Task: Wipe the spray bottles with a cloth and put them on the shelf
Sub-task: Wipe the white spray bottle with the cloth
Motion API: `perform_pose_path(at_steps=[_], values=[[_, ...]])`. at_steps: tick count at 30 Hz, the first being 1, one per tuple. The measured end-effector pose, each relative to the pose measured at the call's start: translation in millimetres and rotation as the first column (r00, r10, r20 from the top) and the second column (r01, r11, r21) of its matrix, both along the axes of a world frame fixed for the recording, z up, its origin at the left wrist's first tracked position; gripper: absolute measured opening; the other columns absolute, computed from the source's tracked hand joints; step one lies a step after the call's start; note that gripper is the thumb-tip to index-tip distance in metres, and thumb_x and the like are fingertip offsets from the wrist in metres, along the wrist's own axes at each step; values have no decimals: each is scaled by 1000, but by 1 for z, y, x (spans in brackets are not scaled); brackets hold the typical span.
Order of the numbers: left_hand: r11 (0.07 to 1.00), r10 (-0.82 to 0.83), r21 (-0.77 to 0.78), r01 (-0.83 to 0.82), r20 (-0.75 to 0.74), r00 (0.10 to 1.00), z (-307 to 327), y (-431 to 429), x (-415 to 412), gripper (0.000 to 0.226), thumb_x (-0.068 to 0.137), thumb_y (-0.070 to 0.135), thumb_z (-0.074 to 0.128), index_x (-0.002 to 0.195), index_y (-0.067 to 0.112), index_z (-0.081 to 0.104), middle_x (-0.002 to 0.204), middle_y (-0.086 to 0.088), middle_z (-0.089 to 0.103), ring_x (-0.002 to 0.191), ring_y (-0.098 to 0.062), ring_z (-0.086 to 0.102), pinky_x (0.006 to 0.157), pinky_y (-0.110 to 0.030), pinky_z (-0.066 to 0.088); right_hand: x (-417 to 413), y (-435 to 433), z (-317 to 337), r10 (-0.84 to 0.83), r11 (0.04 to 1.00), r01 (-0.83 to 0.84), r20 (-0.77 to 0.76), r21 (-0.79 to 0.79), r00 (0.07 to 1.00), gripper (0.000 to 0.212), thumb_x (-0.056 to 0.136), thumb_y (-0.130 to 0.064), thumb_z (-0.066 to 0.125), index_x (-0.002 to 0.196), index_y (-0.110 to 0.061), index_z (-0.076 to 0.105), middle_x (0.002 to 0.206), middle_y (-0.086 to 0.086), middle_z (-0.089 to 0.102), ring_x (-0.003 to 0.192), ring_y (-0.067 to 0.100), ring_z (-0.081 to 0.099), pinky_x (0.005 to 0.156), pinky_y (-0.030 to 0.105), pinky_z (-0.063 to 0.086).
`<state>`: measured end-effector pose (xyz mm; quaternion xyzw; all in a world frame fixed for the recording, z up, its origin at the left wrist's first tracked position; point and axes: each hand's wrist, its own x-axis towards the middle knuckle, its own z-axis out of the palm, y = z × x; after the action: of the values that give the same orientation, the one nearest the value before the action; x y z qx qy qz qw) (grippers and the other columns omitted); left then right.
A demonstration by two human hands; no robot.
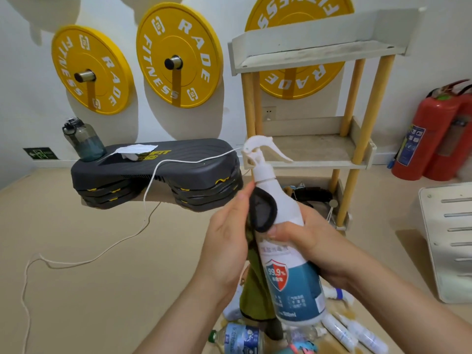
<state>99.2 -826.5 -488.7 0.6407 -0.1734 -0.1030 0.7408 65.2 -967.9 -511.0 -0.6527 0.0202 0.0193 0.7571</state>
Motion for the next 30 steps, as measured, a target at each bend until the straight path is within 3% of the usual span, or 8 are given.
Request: perform_pose_path(at_steps=[4, 8, 14, 19, 22, 24, 27, 30], values=[[998, -31, -52, 25, -114, 993, -9, 2, 11, 53, 87, 34, 70, 136, 18, 58, 123, 0, 70, 116, -16, 65, 101, -43, 51, 1, 1, 9, -84, 984, 103, 130, -145, 988, 57, 58, -25, 80, 112, -19, 62, 95, 6, 74, 85, 19, 72, 69, 30, 57], [979, -189, -122, 165, -220, 957, -6, 6, 23, 49, 77, 36, 73, 117, 9, 64, 99, -6, 74, 89, -17, 70, 70, -28, 56, 9, 17, 9, -90, 841, 224, 281, -492, 955, 56, 59, -34, 84, 108, -35, 57, 93, -2, 66, 84, 2, 65, 69, 28, 57], [981, 192, 63, -184, -162, 968, -6, -7, 22, 10, 82, 13, 75, 90, 9, 69, 73, -4, 70, 69, -15, 67, 61, -27, 53, 0, 44, -11, -125, 506, 265, 234, -821, 964, 126, 71, -43, 81, 156, -23, -11, 154, -6, 10, 114, 17, 55, 82, 25, 50], [933, 349, -43, -358, -138, 927, 4, -4, 31, 4, 82, 10, 75, 83, 12, 71, 76, -4, 70, 72, -16, 64, 68, -32, 55, -4, 43, -19, -120, 466, 341, 323, -816, 939, 119, 62, -51, 83, 148, -40, 1, 141, -7, 21, 96, 20, 57, 74, 37, 56], [924, 293, -188, -334, -218, 931, 16, 9, 45, 10, 83, 12, 73, 92, 9, 69, 91, -13, 70, 78, -23, 65, 71, -36, 56, -4, 34, -15, -143, 557, 282, 244, -782, 959, 76, 60, -50, 82, 123, -34, 42, 110, -11, 53, 87, 8, 58, 70, 34, 56], [957, 161, -205, -203, -205, 965, 19, 14, 47, 15, 79, 16, 74, 92, 10, 70, 95, -12, 70, 81, -24, 64, 75, -38, 56, 1, 27, -10, -72, 745, 155, 153, -649, 986, 45, 59, -42, 83, 94, -26, 59, 85, -7, 65, 74, 4, 61, 65, 29, 54], [954, -70, -298, 8, -199, 978, 19, 19, 44, 10, 77, 20, 73, 86, 16, 75, 96, -10, 71, 84, -22, 67, 80, -38, 57, 2, 16, -1, 193, 961, -202, -65, -188, 979, 48, 57, -31, 84, 95, -7, 69, 91, 14, 73, 79, 20, 70, 76, 36, 58], [948, -107, -314, 56, -146, 983, 17, 22, 43, 19, 78, 22, 66, 93, 14, 73, 99, -11, 70, 86, -21, 67, 81, -37, 56, 0, 15, 2, 220, 963, -228, -69, -141, 973, 49, 60, -27, 85, 99, -3, 69, 97, 20, 73, 84, 29, 72, 86, 47, 57]])
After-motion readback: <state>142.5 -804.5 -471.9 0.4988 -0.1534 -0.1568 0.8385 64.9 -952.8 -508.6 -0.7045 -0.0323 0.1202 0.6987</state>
